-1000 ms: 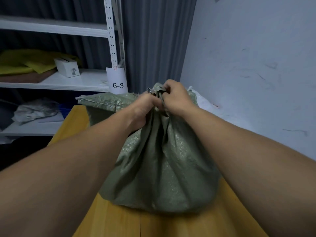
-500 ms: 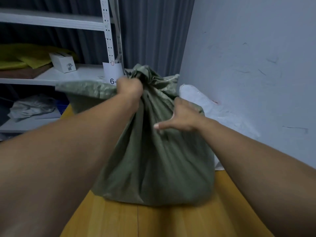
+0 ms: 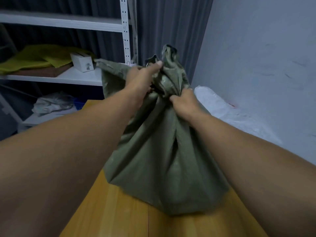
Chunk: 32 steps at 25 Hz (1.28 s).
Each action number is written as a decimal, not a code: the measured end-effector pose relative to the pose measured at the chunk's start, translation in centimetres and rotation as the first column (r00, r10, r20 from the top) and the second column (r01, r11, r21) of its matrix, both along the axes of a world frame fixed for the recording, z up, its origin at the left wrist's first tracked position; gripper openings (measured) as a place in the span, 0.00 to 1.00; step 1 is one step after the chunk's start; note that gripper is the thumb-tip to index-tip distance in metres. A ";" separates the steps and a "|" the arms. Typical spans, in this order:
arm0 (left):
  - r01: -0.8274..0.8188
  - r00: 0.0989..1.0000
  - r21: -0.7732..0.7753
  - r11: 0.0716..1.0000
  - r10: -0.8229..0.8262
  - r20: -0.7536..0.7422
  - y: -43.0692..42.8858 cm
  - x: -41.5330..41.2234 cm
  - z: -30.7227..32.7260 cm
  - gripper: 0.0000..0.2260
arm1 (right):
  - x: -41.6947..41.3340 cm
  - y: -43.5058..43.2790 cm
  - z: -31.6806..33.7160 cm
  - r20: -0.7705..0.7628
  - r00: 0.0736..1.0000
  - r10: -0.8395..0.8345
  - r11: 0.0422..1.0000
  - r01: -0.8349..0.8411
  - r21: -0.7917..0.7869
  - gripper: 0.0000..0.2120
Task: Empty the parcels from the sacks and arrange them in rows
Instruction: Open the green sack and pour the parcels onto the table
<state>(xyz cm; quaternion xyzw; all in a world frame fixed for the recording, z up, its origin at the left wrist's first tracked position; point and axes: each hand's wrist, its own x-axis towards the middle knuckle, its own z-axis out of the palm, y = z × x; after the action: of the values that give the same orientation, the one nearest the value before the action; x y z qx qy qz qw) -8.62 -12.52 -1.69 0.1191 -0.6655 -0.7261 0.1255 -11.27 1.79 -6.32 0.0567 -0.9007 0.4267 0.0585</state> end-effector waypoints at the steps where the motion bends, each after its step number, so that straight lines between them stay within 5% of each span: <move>1: -0.159 0.984 -0.133 0.978 0.145 -0.108 -1.2 0.2 0.3 0.23 | -0.3 -0.3 2.5 -0.069 0.997 -0.046 0.998 0.043 -0.053 0.13; 3: -0.471 0.878 -0.382 0.795 0.384 -0.285 -3.8 0.6 0.1 0.23 | -0.3 -1.0 8.3 -0.138 0.986 -0.099 0.970 0.064 -0.236 0.05; 5: -0.484 0.875 -0.467 0.740 0.408 -0.260 -5.6 1.1 -1.1 0.32 | -0.2 -1.3 11.4 -0.174 0.977 -0.127 0.915 0.048 -0.401 0.05; 7: -0.208 0.978 -0.322 0.924 0.206 -0.040 -5.8 1.4 -2.9 0.40 | 0.4 -1.2 11.1 -0.122 0.984 -0.126 0.889 0.058 -0.454 0.02; 9: 0.118 0.988 -0.143 0.983 -0.101 0.120 -5.3 1.9 -4.3 0.35 | 1.2 -1.0 9.0 -0.038 0.997 -0.073 0.911 0.051 -0.408 0.02; 12: 0.420 0.892 0.038 0.907 -0.420 0.167 -3.7 2.4 -5.2 0.24 | 1.3 -0.7 7.3 0.056 0.997 0.048 0.928 -0.023 -0.372 0.04; 15: 0.590 0.775 0.166 0.790 -0.612 0.158 -1.9 2.6 -5.7 0.32 | 1.3 -0.7 7.2 0.083 0.988 0.133 0.919 -0.092 -0.383 0.09; 18: 0.695 0.698 0.123 0.708 -0.706 0.123 0.2 2.7 -6.1 0.33 | 1.8 -1.2 6.5 0.150 0.950 0.273 0.903 -0.200 -0.379 0.07; 20: 0.640 0.763 0.024 0.768 -0.639 0.092 1.8 2.6 -5.6 0.24 | 1.9 -1.7 6.3 0.182 0.932 0.314 0.910 -0.241 -0.339 0.11; 23: 0.289 0.957 -0.135 0.948 -0.288 0.027 2.9 1.9 -4.8 0.17 | 1.4 -1.9 6.5 0.178 0.881 0.438 0.821 -0.311 -0.479 0.05; 26: 0.082 0.997 -0.254 0.964 -0.078 0.024 3.4 1.4 -4.2 0.13 | 0.6 0.0 7.2 0.143 0.842 0.520 0.703 -0.327 -0.631 0.13; 29: -0.041 0.993 -0.052 0.998 0.046 0.104 3.0 1.7 -3.6 0.11 | -0.2 3.4 6.4 0.037 0.932 0.361 0.882 -0.329 -0.339 0.13; 30: -0.061 0.990 0.016 0.998 0.058 0.129 2.7 1.8 -3.5 0.12 | -0.4 4.7 5.4 0.082 0.942 0.324 0.941 -0.312 -0.131 0.25; 32: -0.054 0.990 0.099 0.994 0.040 0.138 2.3 2.1 -3.3 0.15 | 0.0 6.1 2.2 0.329 0.891 0.313 0.903 -0.386 0.186 0.50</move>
<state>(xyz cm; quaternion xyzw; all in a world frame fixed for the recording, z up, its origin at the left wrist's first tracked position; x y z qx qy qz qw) -6.49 -10.24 -4.99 0.1902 -0.6314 -0.7463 0.0905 -11.27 7.93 -4.09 0.1625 -0.9199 0.3186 -0.1606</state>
